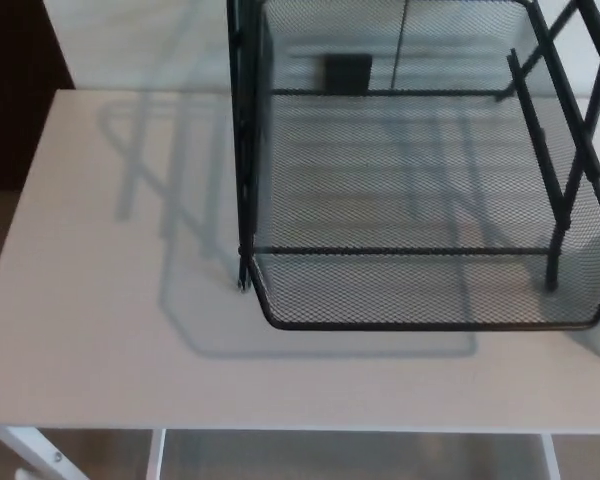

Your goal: The robot walks towards a desk on which a file tray is kept in the middle and a toilet paper roll is kept on its right. The robot uses its right hand to hook on finger in the gap of the roll and grabs it, lifts it and places it on the tray.

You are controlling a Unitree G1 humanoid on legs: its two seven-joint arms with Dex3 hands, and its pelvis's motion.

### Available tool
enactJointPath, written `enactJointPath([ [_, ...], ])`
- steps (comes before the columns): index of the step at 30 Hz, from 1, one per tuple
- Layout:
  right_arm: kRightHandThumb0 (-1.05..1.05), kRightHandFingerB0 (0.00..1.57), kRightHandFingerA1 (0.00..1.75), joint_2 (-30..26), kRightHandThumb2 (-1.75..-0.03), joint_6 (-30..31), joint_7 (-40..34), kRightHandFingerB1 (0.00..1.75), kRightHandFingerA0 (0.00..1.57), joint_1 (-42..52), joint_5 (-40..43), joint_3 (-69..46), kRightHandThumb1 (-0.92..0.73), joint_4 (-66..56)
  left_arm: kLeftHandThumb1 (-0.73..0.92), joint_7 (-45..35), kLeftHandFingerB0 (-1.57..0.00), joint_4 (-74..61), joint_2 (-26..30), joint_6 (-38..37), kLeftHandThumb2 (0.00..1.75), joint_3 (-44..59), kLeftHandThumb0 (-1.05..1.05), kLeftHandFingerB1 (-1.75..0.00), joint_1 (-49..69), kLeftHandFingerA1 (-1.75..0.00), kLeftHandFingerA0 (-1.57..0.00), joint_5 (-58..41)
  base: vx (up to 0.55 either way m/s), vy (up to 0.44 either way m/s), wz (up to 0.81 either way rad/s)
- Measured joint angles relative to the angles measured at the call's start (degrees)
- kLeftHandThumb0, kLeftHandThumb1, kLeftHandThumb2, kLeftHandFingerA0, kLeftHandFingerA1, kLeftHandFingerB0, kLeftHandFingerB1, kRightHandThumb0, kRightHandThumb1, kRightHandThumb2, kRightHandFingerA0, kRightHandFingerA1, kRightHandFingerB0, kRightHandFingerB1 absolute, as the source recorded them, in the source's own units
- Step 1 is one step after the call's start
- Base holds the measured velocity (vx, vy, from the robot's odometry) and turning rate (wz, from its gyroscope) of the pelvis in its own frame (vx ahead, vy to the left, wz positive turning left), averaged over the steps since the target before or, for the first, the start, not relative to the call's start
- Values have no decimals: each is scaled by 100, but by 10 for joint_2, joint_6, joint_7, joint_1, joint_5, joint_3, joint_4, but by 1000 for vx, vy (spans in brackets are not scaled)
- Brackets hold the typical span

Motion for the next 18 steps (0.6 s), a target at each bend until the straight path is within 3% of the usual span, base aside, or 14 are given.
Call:
enactJointPath([
  [1, -47, 0, 63, -4, -56, 2, 0, 30, 17, -21, 8, -13, -40, -5, 90, -2, -20, 2, 0, -1, 67, 0, -75, -36, -5, -55, -35, 0, 16, -67, 8],
  [4, -46, 0, 65, -17, -56, 17, -2, 34, 13, -63, 20, -28, -43, -38, 90, -7, -19, -11, 0, -4, 67, -1, -74, -36, -5, -54, -30, -1, 23, -62, 6],
  [5, -71, 0, 75, -25, -72, 18, -2, 72, 19, -78, 22, -30, -27, -46, 90, -9, -21, -20, 0, -4, 67, -1, -72, -35, -4, -54, -33, -1, 42, -95, 2],
  [6, -75, 2, 79, -31, -71, 17, -1, 77, 23, -87, 23, -29, -25, -55, 71, -10, -15, -22, -1, -5, 103, 1, -73, -47, -4, -59, -30, -2, 40, -92, 8],
  [7, -86, 6, 88, -37, -71, 16, 0, 87, 24, -95, 23, -25, -24, -65, 70, -9, -15, -18, -1, -6, 104, 3, -73, -47, -6, -59, -32, -2, 35, -90, 5],
  [8, -86, 6, 88, -43, -71, 13, 1, 87, 24, -101, 21, -20, -24, -74, 70, -9, -15, -13, -1, -8, 104, 5, -73, -47, -8, -59, -32, -2, 31, -88, 5],
  [9, -89, 10, 98, -48, -66, 11, 1, 96, 22, -105, 20, -15, -20, -81, 88, -9, -24, -8, -1, -9, 66, 6, -72, -34, -9, -53, -40, -2, 27, -85, 3],
  [10, -89, 10, 98, -52, -66, 9, 2, 96, 22, -109, 18, -10, -20, -87, 88, -9, -24, -3, -2, -9, 66, 6, -72, -34, -10, -53, -40, -2, 24, -82, 5],
  [11, -88, 25, 118, -54, -71, 8, 4, 103, 37, -115, 18, -6, -25, -89, 89, -8, -24, 0, -2, -10, 66, 7, -72, -33, -11, -54, -44, -2, 0, 0, 0],
  [12, -97, 30, 133, -56, -62, 8, 5, 112, 41, -122, 15, 7, -16, -98, 90, -8, -22, 2, -2, -11, 67, 7, -73, -33, -9, -51, -40, -2, 0, 0, 0],
  [14, -97, 29, 124, -56, -65, 9, 8, 110, 46, -125, 11, 32, -18, -136, 89, -9, -23, 8, 0, -15, 67, 5, -73, -34, -9, -51, -39, -1, 0, 0, 0],
  [15, -105, 27, 114, -56, -69, 9, 10, 109, 46, -126, 9, 42, -33, -158, 88, -9, -25, 10, 0, -18, 66, 5, -73, -34, -8, -52, -40, -1, 0, 0, 0],
  [17, -105, 27, 114, -56, -69, 9, 11, 109, 46, -125, 4, 61, -33, -194, 88, -9, -25, 8, 0, -20, 66, 5, -73, -34, -8, -52, -40, -1, 0, 0, 0],
  [18, -80, 17, 79, -56, -68, 9, 12, 84, 40, -125, 1, 70, -25, -210, 88, -9, -24, 7, 0, -20, 66, 5, -73, -34, -7, -52, -42, -1, -3, -81, 1],
])
